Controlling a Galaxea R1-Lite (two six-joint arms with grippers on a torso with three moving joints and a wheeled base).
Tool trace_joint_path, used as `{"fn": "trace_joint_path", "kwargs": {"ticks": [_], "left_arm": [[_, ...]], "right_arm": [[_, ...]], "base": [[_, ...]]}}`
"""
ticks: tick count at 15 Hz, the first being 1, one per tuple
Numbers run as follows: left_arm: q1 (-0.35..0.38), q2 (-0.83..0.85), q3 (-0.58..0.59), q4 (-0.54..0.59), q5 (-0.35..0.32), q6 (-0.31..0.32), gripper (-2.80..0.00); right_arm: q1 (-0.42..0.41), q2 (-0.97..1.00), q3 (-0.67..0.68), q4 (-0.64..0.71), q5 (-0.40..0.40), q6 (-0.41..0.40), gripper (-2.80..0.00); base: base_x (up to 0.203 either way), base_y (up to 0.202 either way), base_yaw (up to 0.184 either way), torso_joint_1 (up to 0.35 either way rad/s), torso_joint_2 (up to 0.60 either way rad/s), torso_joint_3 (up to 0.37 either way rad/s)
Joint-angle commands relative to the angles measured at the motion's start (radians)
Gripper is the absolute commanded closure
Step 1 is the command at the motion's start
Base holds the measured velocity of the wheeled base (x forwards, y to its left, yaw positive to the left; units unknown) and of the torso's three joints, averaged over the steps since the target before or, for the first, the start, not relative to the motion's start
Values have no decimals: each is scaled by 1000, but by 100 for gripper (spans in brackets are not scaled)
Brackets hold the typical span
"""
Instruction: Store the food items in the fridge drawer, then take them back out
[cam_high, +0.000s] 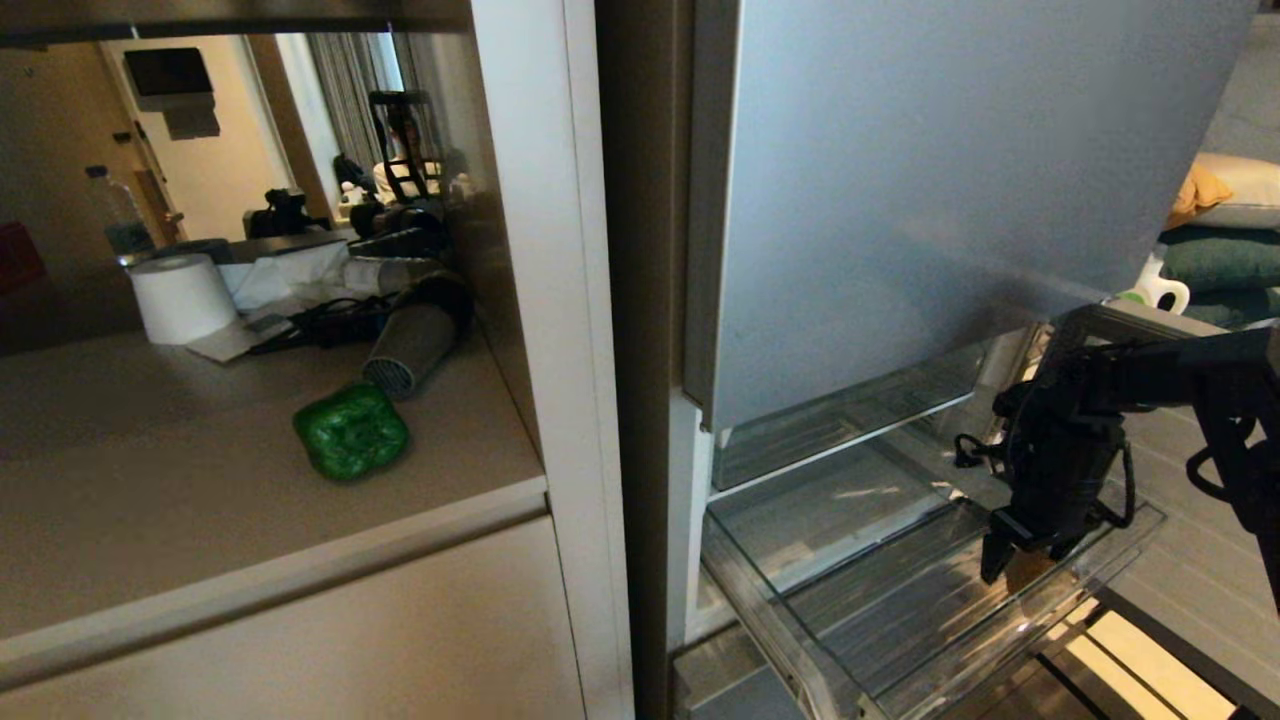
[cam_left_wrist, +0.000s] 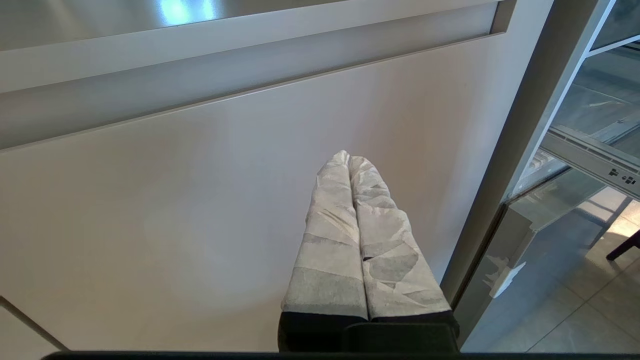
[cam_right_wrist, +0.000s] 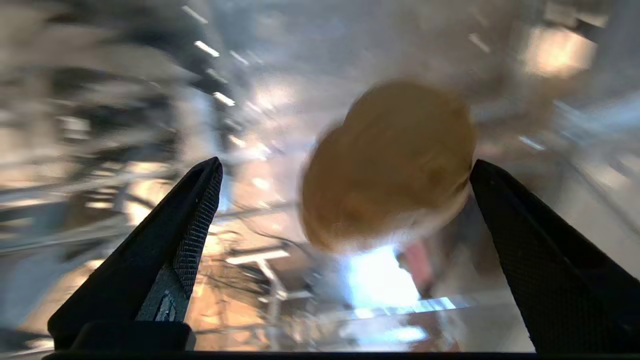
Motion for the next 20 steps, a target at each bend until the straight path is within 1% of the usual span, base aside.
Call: {"fn": "trace_joint_path", "kwargs": {"ticks": [1, 5, 6, 7, 9, 10, 14, 20], "left_arm": [[0, 2, 11, 0, 0, 0, 0], [0, 2, 11, 0, 0, 0, 0], [0, 2, 11, 0, 0, 0, 0], [0, 2, 11, 0, 0, 0, 0], [0, 2, 11, 0, 0, 0, 0], [0, 2, 11, 0, 0, 0, 0], [0, 2, 11, 0, 0, 0, 0], [0, 2, 11, 0, 0, 0, 0]], "right_arm": [[13, -6, 0, 6, 50, 5, -280], [54, -40, 0, -2, 173, 60, -280], [58, -54, 0, -6, 177, 63, -280], [60, -61, 0, -9, 160, 64, -280], [60, -65, 0, -9, 38, 63, -280], [59, -61, 1, -7, 3, 64, -280], [59, -42, 1, 21, 0, 66, -280], [58, 3, 1, 26, -16, 64, -280]], "base": [[0, 0, 0, 0, 0, 0], [0, 0, 0, 0, 0, 0], [0, 0, 0, 0, 0, 0], [0, 0, 0, 0, 0, 0], [0, 0, 0, 0, 0, 0], [0, 0, 0, 0, 0, 0], [0, 0, 0, 0, 0, 0], [0, 0, 0, 0, 0, 0]]}}
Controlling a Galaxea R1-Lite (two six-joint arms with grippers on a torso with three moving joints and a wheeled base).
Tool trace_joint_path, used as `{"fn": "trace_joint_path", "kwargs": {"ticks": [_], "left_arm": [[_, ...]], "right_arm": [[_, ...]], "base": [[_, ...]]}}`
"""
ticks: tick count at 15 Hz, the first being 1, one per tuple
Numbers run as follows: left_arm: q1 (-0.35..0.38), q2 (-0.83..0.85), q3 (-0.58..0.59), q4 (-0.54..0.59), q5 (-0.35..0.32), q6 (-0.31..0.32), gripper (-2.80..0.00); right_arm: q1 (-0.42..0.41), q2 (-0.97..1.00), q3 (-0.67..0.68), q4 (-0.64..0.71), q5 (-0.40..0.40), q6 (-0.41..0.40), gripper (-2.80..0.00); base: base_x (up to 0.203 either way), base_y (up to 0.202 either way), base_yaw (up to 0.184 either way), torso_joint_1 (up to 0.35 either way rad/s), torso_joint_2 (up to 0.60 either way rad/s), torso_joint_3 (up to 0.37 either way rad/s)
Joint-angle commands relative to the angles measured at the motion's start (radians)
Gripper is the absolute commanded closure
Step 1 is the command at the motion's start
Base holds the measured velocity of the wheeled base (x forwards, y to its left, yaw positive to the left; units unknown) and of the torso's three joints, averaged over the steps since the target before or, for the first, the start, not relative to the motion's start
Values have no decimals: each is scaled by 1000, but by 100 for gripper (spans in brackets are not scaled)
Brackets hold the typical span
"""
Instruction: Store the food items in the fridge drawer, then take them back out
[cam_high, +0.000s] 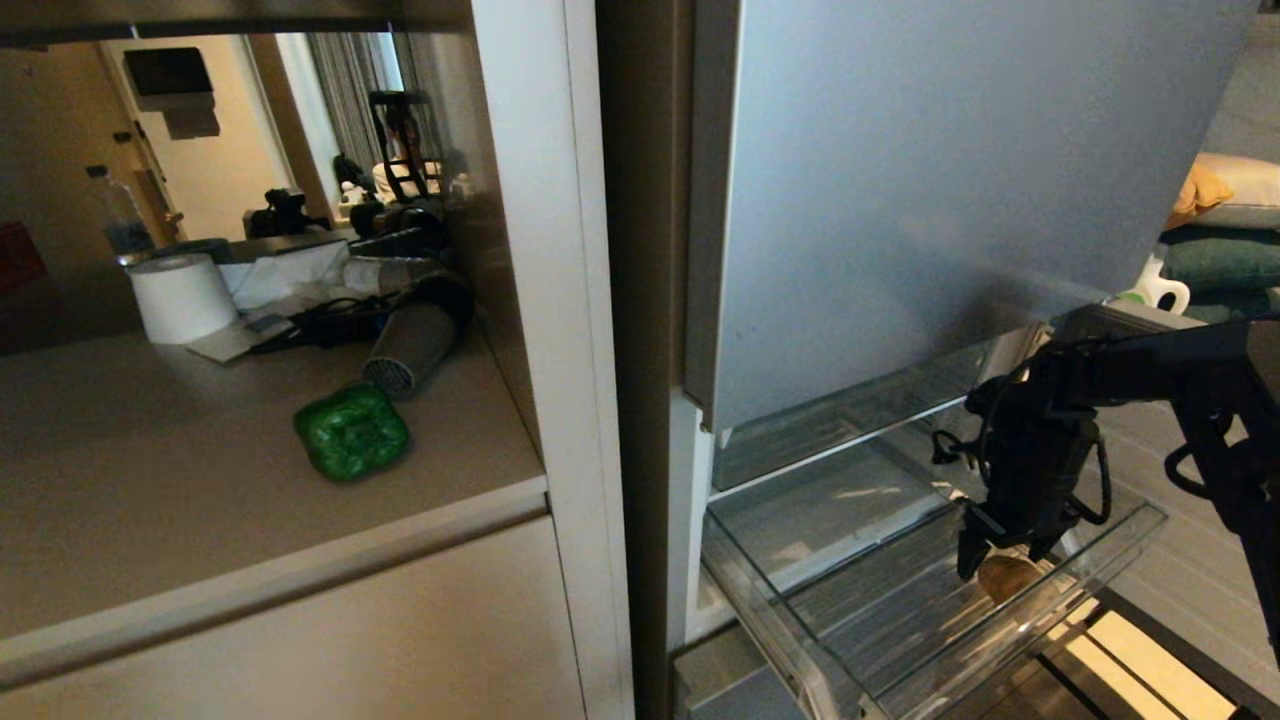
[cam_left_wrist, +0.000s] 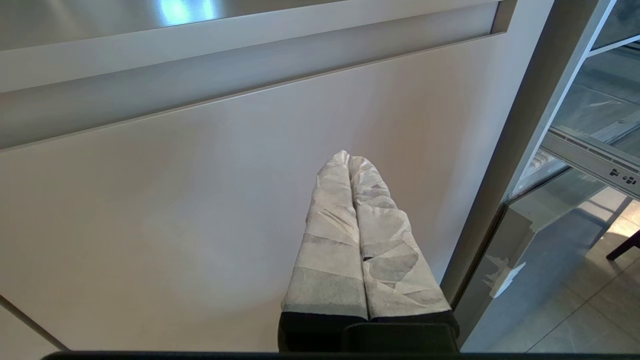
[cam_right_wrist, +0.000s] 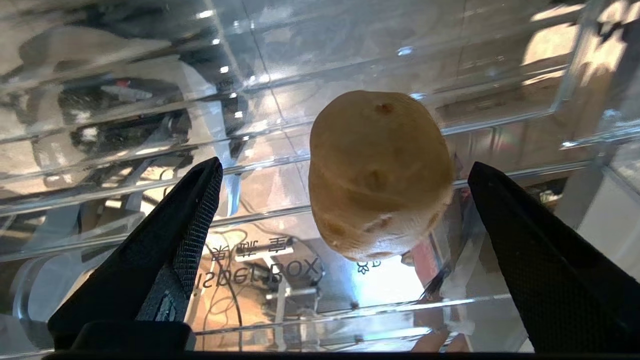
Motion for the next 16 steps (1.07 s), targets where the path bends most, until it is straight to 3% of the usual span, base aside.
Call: {"fn": "trace_joint_path", "kwargs": {"ticks": [1, 16], "left_arm": [[0, 2, 11, 0, 0, 0, 0], [0, 2, 11, 0, 0, 0, 0]], "right_arm": [[0, 14, 0, 14, 1, -3, -280], [-8, 51, 1, 71, -4, 0, -280]], "base": [[0, 0, 0, 0, 0, 0], [0, 0, 0, 0, 0, 0]]}}
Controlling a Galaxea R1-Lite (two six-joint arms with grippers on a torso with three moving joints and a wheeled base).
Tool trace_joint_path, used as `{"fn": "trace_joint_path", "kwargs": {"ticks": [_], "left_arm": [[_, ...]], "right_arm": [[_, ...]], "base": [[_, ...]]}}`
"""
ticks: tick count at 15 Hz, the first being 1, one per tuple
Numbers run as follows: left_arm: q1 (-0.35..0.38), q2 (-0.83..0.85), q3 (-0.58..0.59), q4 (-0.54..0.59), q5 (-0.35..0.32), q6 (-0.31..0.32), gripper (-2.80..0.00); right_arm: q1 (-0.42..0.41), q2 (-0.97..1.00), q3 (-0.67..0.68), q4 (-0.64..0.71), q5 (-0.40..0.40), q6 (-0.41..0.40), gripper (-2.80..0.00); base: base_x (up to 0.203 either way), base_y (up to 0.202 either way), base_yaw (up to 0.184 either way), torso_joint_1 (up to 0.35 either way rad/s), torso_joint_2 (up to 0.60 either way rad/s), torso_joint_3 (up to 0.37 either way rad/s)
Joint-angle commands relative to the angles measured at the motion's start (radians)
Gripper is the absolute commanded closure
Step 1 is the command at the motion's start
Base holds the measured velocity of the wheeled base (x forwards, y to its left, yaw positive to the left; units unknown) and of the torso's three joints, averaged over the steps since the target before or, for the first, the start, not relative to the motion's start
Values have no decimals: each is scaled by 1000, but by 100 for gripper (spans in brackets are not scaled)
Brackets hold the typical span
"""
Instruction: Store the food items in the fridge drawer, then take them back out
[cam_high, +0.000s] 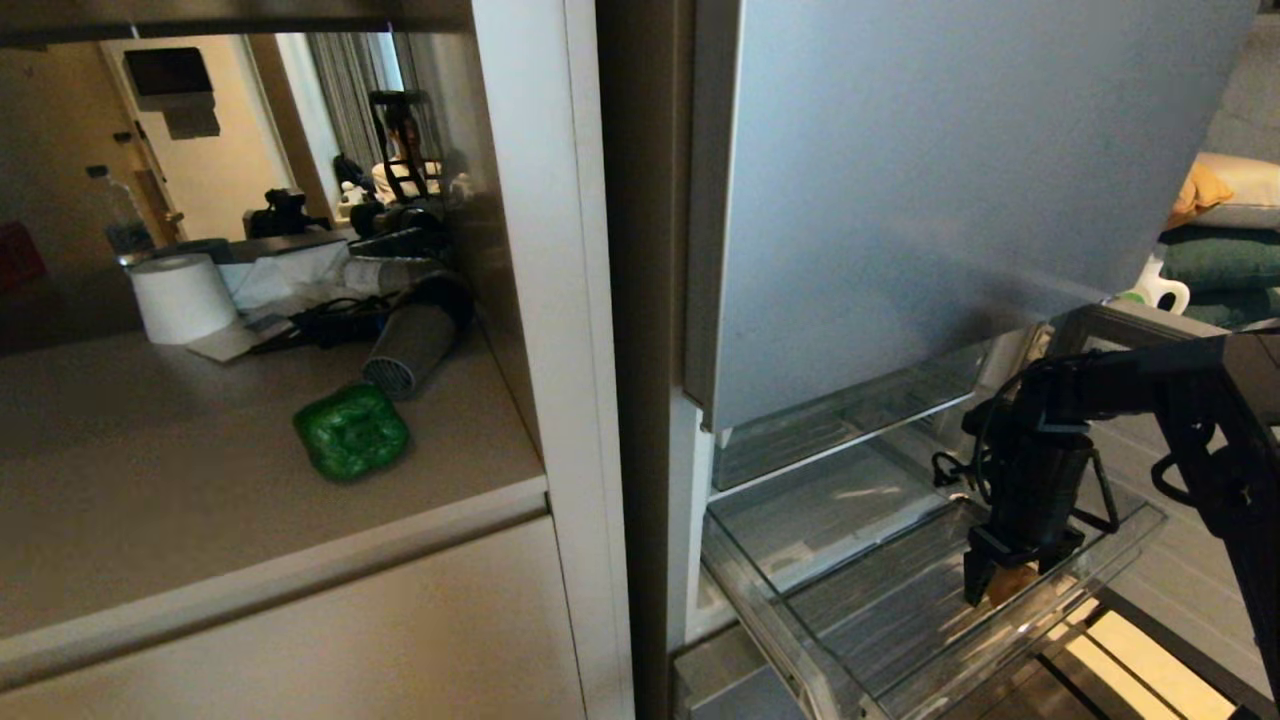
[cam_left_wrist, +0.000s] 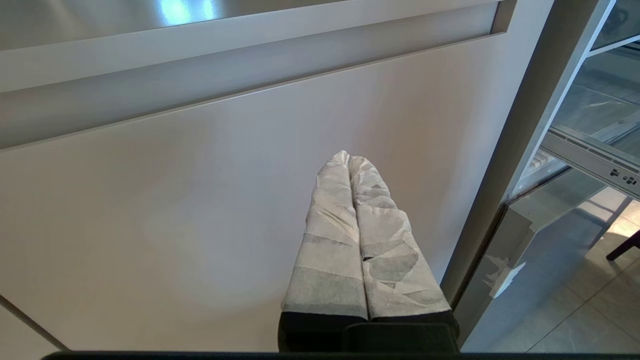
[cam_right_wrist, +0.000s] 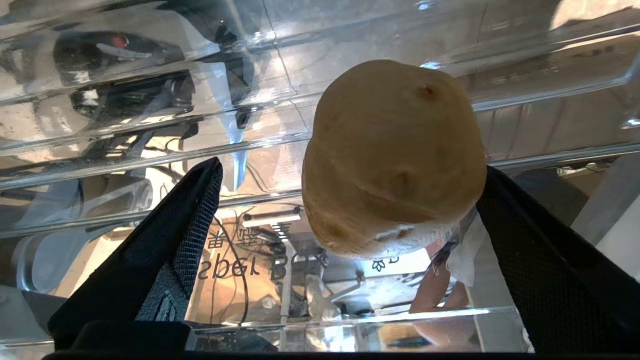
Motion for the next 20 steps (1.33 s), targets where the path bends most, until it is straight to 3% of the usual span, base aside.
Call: {"fn": "trace_joint_path", "kwargs": {"ticks": [1, 6, 7, 8, 14, 20], "left_arm": [[0, 2, 11, 0, 0, 0, 0], [0, 2, 11, 0, 0, 0, 0], [0, 2, 11, 0, 0, 0, 0], [0, 2, 11, 0, 0, 0, 0], [0, 2, 11, 0, 0, 0, 0], [0, 2, 11, 0, 0, 0, 0]], "right_arm": [[1, 7, 0, 8, 0, 2, -280], [8, 23, 0, 12, 1, 4, -280], [9, 27, 0, 12, 1, 9, -112], [9, 27, 0, 12, 1, 11, 0], [17, 24, -1, 7, 6, 12, 0], [26, 0, -1, -113, 12, 16, 0]], "base": [[0, 0, 0, 0, 0, 0], [0, 0, 0, 0, 0, 0], [0, 0, 0, 0, 0, 0], [0, 0, 0, 0, 0, 0], [0, 0, 0, 0, 0, 0], [0, 0, 0, 0, 0, 0]]}}
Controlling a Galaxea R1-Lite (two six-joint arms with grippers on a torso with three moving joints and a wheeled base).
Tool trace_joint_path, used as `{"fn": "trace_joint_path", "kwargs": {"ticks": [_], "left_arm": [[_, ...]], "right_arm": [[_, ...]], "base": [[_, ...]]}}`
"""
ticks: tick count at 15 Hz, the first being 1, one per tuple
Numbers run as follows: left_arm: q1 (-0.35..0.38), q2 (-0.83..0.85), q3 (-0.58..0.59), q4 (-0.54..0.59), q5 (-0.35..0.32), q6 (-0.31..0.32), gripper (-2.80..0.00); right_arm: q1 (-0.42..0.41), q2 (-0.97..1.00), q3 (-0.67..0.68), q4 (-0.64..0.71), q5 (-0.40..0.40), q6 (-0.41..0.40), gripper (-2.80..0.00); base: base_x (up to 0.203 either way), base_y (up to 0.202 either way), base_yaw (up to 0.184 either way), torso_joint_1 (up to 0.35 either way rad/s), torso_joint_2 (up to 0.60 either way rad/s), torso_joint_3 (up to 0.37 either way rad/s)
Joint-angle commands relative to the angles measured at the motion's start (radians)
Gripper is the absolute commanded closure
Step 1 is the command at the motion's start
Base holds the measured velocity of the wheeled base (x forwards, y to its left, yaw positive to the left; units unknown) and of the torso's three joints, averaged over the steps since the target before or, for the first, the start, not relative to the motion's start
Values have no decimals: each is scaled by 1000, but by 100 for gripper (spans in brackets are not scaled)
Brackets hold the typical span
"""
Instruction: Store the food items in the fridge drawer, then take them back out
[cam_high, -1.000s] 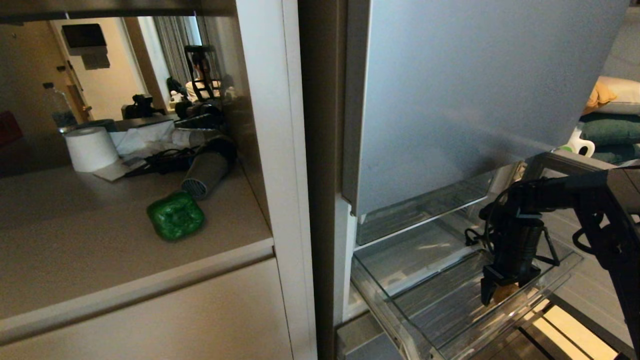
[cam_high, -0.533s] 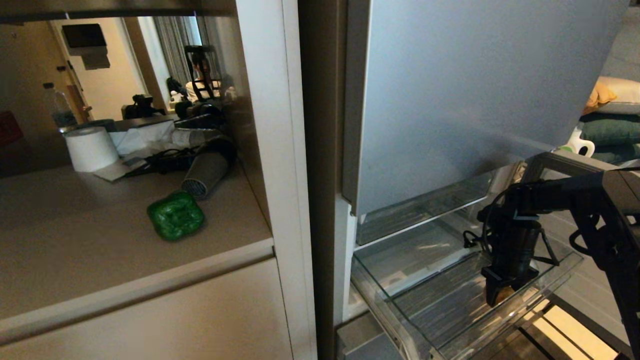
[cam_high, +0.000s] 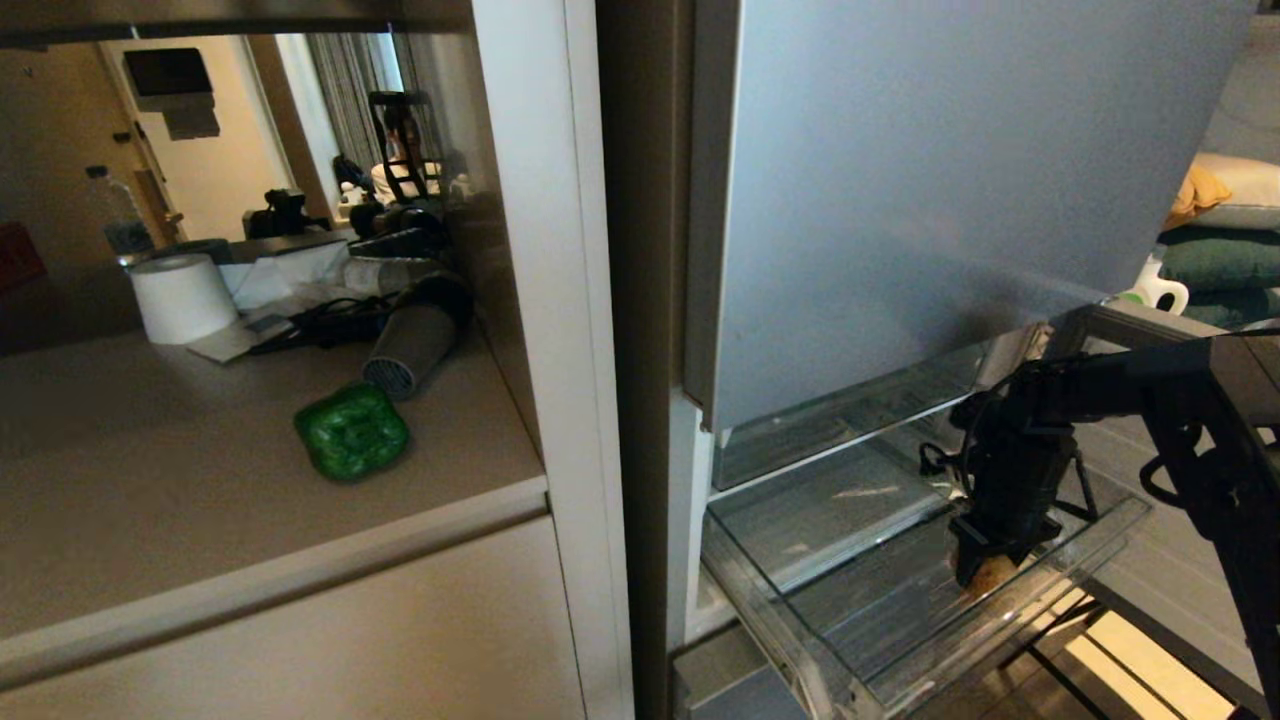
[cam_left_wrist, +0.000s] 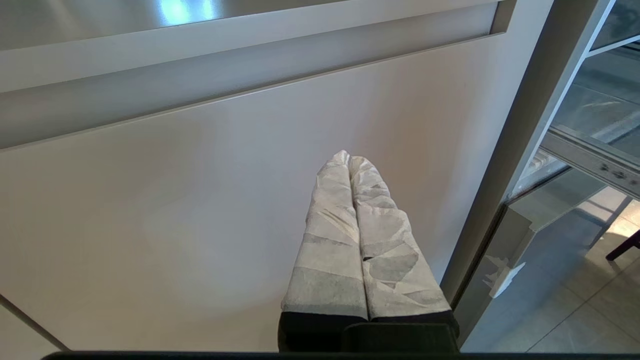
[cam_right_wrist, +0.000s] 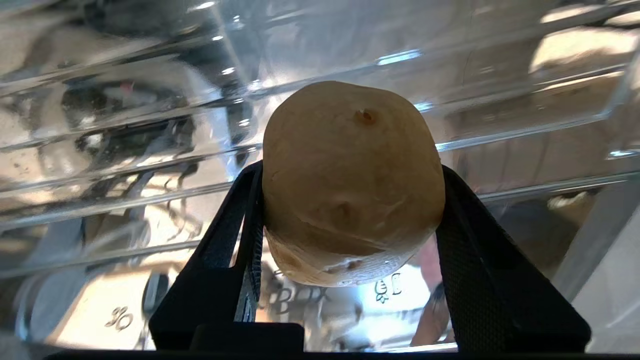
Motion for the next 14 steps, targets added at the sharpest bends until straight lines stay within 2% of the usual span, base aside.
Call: {"fn": "trace_joint_path", "kwargs": {"ticks": [1, 14], "left_arm": [[0, 2, 11, 0, 0, 0, 0], [0, 2, 11, 0, 0, 0, 0]], "right_arm": [[1, -14, 0, -9, 1, -3, 0], [1, -144, 120, -6, 0, -11, 0]], "base": [[0, 0, 0, 0, 0, 0], [0, 0, 0, 0, 0, 0]]}}
